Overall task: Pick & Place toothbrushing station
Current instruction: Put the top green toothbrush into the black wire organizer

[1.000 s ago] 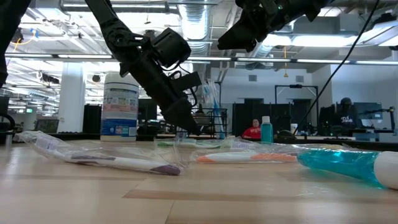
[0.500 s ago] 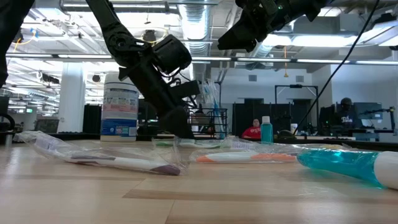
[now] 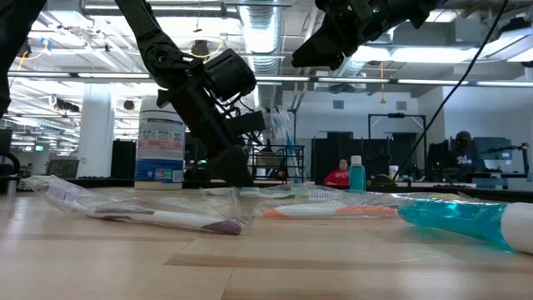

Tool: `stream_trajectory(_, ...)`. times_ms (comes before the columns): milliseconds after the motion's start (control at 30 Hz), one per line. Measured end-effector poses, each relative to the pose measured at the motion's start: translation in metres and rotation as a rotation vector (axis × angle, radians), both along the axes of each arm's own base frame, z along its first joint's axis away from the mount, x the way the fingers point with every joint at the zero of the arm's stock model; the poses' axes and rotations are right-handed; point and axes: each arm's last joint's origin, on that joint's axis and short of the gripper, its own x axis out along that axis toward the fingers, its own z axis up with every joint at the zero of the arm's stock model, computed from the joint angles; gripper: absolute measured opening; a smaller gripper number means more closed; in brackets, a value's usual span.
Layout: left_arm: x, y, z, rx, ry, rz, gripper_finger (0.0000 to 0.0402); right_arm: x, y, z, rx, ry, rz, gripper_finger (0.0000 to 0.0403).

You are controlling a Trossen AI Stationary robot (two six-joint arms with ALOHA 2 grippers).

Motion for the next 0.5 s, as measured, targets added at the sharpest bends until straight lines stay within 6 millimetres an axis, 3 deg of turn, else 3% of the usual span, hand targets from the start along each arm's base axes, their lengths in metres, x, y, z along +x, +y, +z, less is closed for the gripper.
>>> stream_trajectory(167,-0.0004,-0.0002,-0.0004,-0.017,-0.001,0.016,0.0100,0.0000,0.0000,0.0000,0.000,0.000,0.000,0.0127)
stream_trajectory(400,-0.0005,-0.0008,-0.0007,-0.031,-0.002,0.003,0.0011,0.0000,0.0000,0.0000,0.008,0.000,-0.004,0.0127)
stream_trajectory(500,0.0007,-0.0040,0.0009,-0.030,-0.014,-0.015,0.0013,0.0000,0.0000,0.0000,0.007,0.000,-0.003,0.0127)
